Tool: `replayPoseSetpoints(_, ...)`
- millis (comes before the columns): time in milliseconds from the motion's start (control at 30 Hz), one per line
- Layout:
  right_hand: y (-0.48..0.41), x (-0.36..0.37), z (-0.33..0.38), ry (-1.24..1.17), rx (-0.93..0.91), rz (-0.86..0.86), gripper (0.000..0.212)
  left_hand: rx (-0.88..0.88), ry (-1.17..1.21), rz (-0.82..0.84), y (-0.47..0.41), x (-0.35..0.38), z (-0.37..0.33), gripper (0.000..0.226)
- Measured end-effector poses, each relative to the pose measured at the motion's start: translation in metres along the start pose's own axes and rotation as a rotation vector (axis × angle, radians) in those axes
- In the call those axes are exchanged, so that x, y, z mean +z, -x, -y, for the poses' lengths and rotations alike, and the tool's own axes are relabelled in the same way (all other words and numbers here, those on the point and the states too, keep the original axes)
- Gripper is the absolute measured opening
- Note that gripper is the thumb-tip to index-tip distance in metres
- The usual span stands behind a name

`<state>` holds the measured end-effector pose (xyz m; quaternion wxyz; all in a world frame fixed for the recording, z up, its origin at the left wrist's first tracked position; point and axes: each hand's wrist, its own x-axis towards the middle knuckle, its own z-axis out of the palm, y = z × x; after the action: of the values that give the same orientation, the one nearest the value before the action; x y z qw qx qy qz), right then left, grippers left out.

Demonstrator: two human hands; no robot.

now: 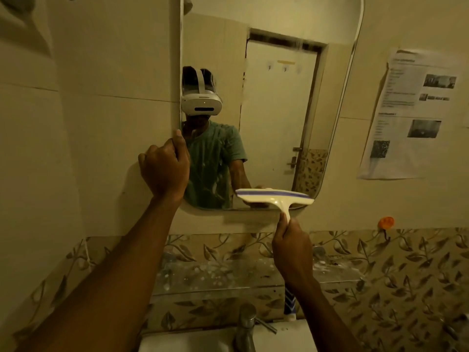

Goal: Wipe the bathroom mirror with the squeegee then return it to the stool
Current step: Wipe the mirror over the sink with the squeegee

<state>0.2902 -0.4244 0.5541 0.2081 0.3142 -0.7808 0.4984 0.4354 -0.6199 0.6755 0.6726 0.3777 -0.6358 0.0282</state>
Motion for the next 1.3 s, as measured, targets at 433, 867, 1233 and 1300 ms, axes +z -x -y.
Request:
replayPoseSetpoints(433,-0.04,-0.021,0.031,-0.057,-0.039,-0.074,0.035,-0.036,0.01,0.01,0.001,-0.001,-0.002,0.06)
replayPoseSetpoints(867,0.023,0.014,-0.019,-0.039,0.123,0.041,0.044,-0.068,0.042,0.076,-0.001,-0.003,0.002,0.061)
replayPoseSetpoints(1233,0.026,-0.006,-0.005,-0.079,0.115,0.024,0.042,-0.106,0.095,0.117,-0.038,-0.022,-0.001,0.059)
replayPoseSetpoints(1300,0.005,-0.016,0.015,-0.141,0.061,-0.002,0.038,-0.081,0.162,0.097,-0.063,-0.025,-0.014,0.056)
